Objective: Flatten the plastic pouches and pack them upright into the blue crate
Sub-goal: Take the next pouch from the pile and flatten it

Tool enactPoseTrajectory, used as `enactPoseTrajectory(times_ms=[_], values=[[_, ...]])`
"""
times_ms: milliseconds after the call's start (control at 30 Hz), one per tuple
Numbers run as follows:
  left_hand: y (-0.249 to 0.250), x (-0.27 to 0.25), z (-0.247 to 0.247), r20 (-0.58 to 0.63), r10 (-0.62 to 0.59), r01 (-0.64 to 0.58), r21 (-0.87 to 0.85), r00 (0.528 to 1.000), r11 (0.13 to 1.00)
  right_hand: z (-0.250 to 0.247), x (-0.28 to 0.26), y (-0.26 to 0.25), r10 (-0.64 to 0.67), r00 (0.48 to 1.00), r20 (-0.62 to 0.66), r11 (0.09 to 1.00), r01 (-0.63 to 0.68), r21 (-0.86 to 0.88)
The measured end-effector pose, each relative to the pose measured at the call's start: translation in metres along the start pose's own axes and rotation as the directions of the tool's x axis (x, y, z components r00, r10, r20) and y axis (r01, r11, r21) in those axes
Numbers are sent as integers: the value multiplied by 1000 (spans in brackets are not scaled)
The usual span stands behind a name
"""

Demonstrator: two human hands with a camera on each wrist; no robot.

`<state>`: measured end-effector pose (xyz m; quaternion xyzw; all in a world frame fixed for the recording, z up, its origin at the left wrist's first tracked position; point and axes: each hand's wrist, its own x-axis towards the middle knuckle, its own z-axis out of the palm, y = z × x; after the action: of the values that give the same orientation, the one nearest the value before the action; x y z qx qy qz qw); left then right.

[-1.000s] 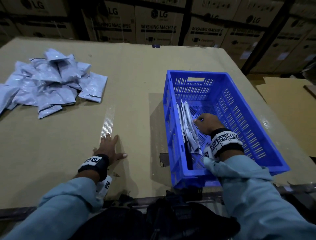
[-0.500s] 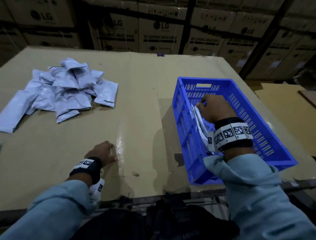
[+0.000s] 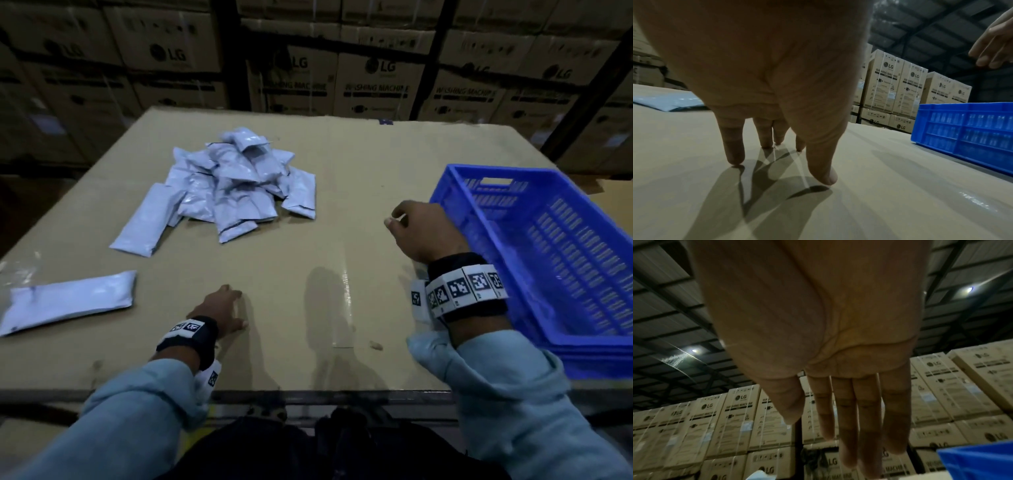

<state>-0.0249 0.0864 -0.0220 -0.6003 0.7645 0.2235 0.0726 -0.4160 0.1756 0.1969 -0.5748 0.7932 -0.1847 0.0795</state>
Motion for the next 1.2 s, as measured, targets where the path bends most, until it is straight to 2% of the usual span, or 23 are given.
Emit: enactPoseTrajectory(times_ms=[167, 367, 567, 667, 733, 800, 867, 967, 1033, 1100, 1200], values=[[-45, -15, -5, -11, 31, -31, 15, 999, 999, 63, -1, -49, -47, 985, 167, 999, 44, 18], [-55, -20, -6, -25, 43, -44, -55, 999, 997, 113, 9, -89, -118, 947, 298, 993, 118, 19], [-63, -24, -7, -33, 20, -22, -73, 999, 997, 151, 24, -109, -158, 901, 405, 986, 168, 13], [-74, -24, -9, -81, -53, 44, -113, 995, 993, 166, 25, -113, -159, 872, 463, 985, 174, 11], [-82, -27, -9, -220, -98, 77, -102, 970, 992, 174, 23, -114, -161, 862, 481, 984, 178, 11], [-94, -30, -10, -429, -114, 99, -57, 896, 993, 178, 20, -115, -149, 862, 485, 985, 173, -3], [-108, -32, -13, -554, -174, 197, -18, 814, 980, 182, 17, -118, -137, 863, 487, 987, 161, -7], [-131, -25, -24, -496, -428, 485, -14, 756, 874, 186, 12, -124, -123, 870, 478, 989, 148, -16], [-150, -19, -26, -418, -547, 600, -5, 725, 800, 189, 9, -129, -103, 877, 469, 991, 133, -31], [-168, -17, -23, -388, -561, 600, -28, 731, 800, 194, 3, -135, -81, 882, 464, 993, 110, -35], [-184, -18, -19, -404, -506, 548, -13, 762, 836, 202, -6, -146, -44, 882, 469, 997, 70, -36]])
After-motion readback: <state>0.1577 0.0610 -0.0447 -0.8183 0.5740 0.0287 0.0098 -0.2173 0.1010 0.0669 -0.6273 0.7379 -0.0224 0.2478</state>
